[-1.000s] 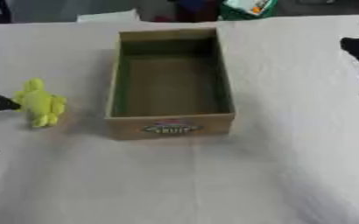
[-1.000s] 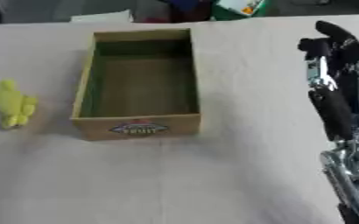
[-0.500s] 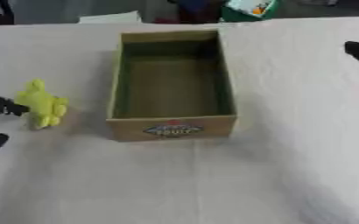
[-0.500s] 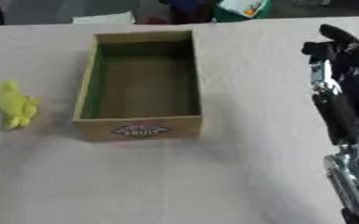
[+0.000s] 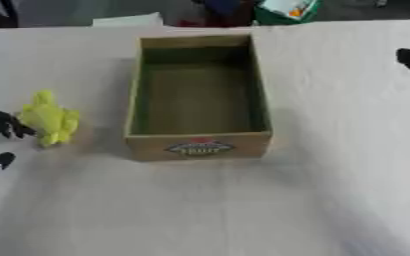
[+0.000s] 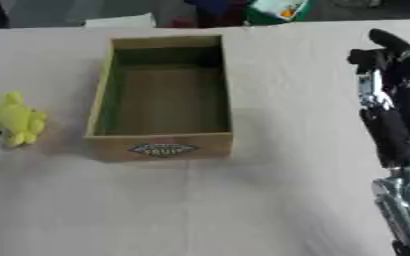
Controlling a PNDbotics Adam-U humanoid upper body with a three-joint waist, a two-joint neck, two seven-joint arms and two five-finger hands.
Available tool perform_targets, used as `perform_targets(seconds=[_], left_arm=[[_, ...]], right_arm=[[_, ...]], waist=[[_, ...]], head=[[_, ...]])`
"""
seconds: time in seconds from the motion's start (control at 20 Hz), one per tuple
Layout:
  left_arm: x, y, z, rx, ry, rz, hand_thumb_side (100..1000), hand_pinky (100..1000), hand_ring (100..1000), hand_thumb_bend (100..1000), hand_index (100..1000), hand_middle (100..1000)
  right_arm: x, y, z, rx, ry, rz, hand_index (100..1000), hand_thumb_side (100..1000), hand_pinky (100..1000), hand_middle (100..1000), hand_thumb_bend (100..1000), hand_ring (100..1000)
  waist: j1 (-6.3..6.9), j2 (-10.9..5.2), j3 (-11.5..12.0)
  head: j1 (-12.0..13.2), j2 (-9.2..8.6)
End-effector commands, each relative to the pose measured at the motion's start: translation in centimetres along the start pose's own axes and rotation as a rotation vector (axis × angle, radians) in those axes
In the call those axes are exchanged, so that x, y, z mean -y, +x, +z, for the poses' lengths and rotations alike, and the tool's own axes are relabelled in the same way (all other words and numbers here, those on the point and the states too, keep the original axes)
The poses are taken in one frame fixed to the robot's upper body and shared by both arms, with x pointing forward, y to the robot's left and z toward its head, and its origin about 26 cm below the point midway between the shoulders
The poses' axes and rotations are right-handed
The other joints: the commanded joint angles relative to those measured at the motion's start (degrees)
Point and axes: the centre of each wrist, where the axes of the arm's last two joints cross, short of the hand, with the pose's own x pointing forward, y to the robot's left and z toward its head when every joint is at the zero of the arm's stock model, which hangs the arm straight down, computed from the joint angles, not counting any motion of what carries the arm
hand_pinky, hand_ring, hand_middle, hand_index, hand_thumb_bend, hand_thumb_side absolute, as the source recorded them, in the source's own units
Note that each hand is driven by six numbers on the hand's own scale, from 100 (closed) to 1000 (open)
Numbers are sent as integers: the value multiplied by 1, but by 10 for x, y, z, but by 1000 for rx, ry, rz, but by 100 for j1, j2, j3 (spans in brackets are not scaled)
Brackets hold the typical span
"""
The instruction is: Pick up objects on the table and place them in the box.
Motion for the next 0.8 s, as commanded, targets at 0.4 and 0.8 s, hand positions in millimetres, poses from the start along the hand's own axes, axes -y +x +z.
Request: perform_targets(seconds=[0.4, 0.8], left_arm=[[-47, -12, 20, -59, 131, -77, 450, 524, 735, 382, 986, 765], [-69, -15, 20, -121, 168, -195, 524, 595, 814, 532, 1000, 845]], right_arm=[[3, 6, -3, 26, 5, 14, 840, 574, 901, 581, 100, 784], [2, 7, -4, 29, 15, 13, 837, 574, 903, 580, 100, 785]], waist=[[15, -80, 10], [38, -16, -37]], head=[[36, 28], [117, -35]])
